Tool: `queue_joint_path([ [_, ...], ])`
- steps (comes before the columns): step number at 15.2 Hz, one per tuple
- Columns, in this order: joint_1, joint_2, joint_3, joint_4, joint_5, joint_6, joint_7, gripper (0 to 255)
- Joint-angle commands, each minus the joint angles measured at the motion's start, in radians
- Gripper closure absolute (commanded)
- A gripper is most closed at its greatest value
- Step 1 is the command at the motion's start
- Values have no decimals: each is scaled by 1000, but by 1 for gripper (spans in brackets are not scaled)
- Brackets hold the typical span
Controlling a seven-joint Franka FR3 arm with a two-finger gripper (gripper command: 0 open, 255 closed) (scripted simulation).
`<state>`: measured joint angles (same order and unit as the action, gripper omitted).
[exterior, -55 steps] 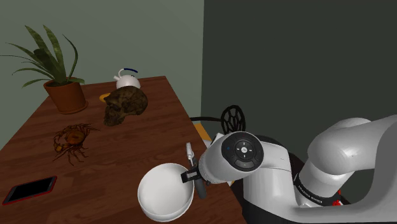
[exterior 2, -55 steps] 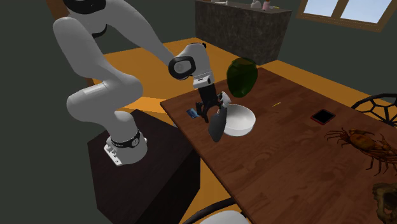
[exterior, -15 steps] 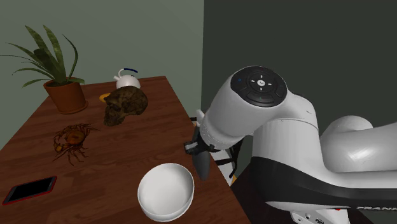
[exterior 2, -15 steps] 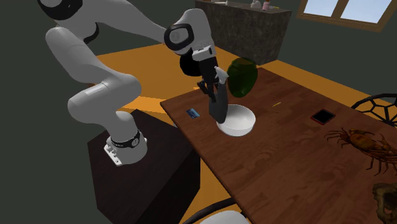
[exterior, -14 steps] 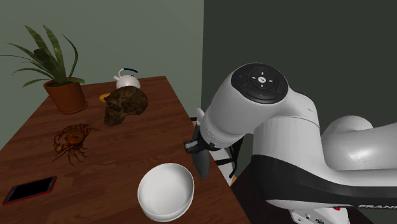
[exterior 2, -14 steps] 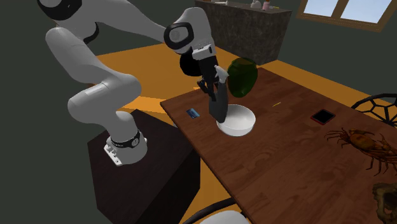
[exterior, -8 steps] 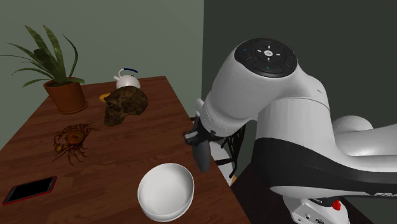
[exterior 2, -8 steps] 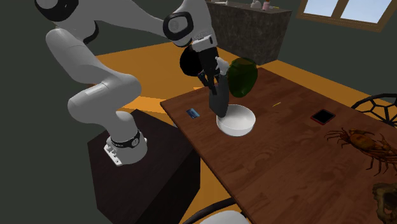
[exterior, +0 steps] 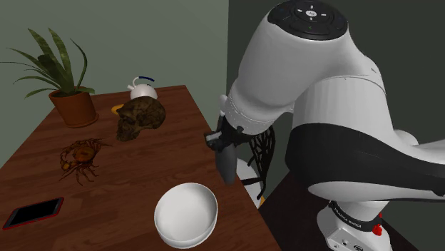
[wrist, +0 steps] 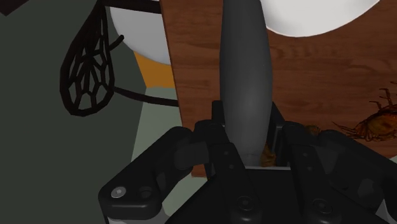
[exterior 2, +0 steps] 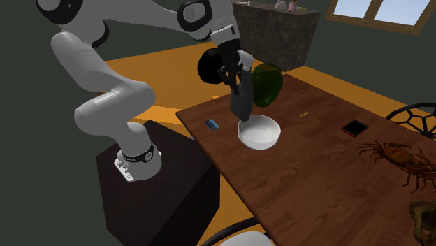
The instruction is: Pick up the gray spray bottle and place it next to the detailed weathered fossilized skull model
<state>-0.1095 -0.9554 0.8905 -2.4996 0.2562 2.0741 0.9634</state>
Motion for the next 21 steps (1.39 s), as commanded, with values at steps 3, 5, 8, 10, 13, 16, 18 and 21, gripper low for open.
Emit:
queue_joint_path([
  [3,-4,-4,-30,47,-17,-51,-13,255],
  [5,-8,-3,-44,70,-25,-74,-20,255],
  [8,-14,0,-62,106,-37,-107,-29,255],
  [10,-19,2,-74,131,-44,-129,-36,255],
  [13,-26,8,-90,170,-56,-162,-44,255],
  [16,-34,16,-105,210,-67,-194,-53,255],
  [18,-40,22,-115,237,-74,-215,-58,255],
  [21,-48,31,-126,276,-84,-244,-65,255],
])
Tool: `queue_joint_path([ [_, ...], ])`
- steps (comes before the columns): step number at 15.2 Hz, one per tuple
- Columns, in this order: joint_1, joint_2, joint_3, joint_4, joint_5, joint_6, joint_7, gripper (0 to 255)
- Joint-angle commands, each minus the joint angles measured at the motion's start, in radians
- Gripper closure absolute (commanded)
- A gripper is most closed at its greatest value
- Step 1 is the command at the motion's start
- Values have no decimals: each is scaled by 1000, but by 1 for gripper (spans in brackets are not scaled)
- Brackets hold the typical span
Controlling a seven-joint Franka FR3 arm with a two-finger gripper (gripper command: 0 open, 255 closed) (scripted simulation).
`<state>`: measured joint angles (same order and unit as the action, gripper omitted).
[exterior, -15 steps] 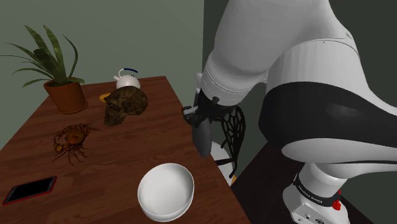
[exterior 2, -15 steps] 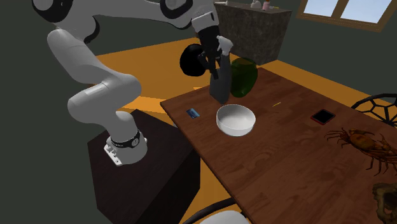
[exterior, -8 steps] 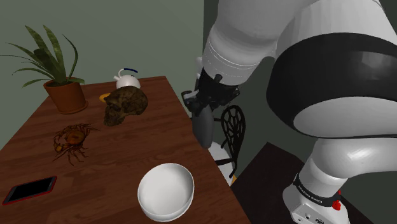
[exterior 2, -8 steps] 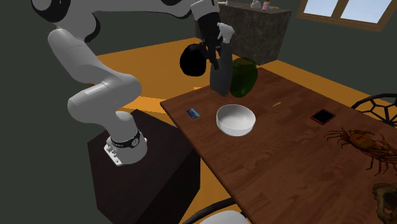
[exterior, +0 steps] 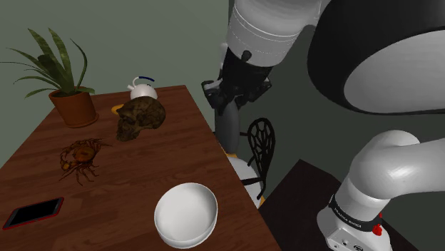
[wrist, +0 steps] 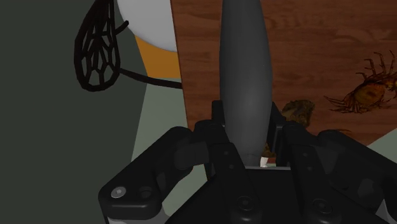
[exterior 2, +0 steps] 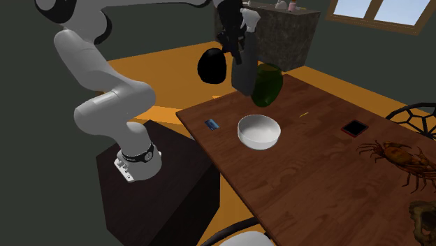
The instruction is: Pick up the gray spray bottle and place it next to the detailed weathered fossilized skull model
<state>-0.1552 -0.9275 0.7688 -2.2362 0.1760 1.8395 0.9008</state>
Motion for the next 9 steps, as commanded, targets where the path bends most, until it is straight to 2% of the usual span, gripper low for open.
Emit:
queue_joint_path([
  [1,-20,23,-5,11,-11,14,-14,255],
  [9,-179,215,16,50,-80,186,-82,255],
])
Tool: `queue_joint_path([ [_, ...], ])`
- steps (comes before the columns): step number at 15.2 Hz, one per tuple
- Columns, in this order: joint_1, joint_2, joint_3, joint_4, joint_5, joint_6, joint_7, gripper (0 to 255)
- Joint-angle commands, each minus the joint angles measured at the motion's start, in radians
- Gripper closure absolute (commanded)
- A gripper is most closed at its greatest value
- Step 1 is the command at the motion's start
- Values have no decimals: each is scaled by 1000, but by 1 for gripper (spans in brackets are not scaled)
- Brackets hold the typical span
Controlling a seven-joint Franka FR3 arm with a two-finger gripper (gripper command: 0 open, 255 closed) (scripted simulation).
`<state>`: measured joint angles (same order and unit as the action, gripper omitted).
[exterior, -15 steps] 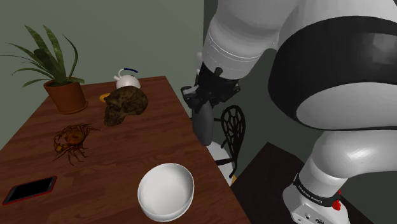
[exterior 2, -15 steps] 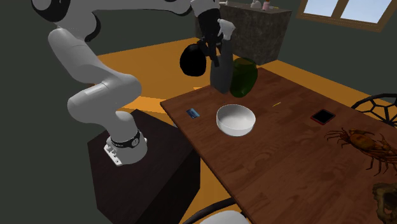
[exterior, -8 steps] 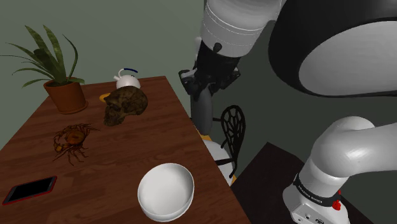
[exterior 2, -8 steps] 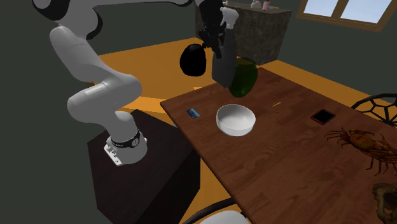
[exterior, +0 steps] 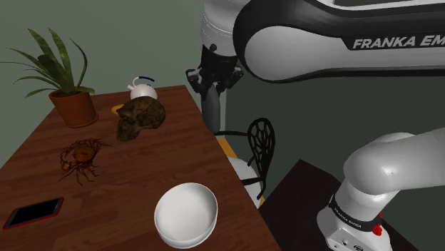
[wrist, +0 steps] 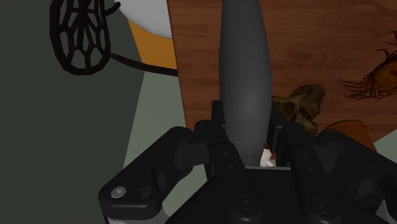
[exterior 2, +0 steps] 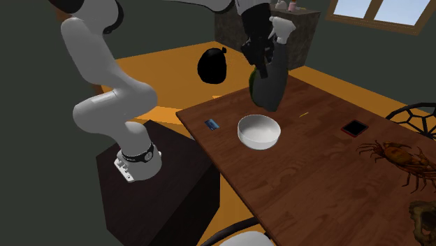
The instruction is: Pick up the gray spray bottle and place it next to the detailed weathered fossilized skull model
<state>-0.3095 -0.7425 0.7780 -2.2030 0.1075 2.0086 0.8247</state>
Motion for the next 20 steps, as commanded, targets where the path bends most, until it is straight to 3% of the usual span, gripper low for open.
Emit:
queue_joint_path([
  [1,-47,58,14,28,-23,35,-11,255],
  [8,-224,276,98,139,-134,141,-21,255],
  [13,-377,472,218,261,-281,177,21,255],
  [15,-443,575,289,322,-379,174,61,255],
  [17,-492,711,365,394,-522,148,126,255],
  [18,-492,792,389,434,-610,124,164,255],
  [20,-437,938,382,519,-759,69,217,255],
])
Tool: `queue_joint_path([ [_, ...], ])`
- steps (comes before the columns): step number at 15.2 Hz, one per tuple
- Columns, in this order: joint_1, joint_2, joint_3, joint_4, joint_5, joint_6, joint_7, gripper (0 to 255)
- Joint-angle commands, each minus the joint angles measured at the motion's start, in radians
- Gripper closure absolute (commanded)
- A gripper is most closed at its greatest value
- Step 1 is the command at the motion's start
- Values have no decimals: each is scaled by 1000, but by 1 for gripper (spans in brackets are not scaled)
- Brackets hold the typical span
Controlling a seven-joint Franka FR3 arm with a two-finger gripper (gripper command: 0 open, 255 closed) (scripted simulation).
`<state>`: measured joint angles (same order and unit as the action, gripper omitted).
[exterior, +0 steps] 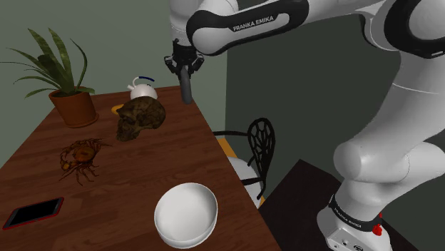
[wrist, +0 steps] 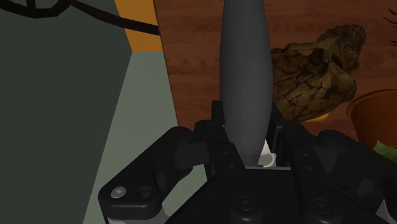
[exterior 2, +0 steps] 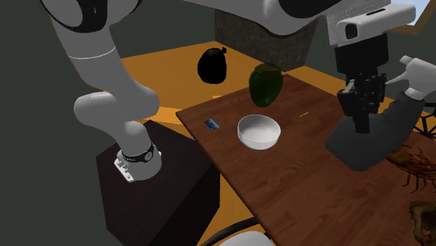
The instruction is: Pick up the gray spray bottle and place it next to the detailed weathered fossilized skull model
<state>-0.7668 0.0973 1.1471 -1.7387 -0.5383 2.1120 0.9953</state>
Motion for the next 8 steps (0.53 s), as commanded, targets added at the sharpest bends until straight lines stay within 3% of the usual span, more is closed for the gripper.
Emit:
queue_joint_path([
  [1,67,152,-18,98,-160,-55,54,255],
  [8,321,460,-181,457,-359,-171,-1,255],
])
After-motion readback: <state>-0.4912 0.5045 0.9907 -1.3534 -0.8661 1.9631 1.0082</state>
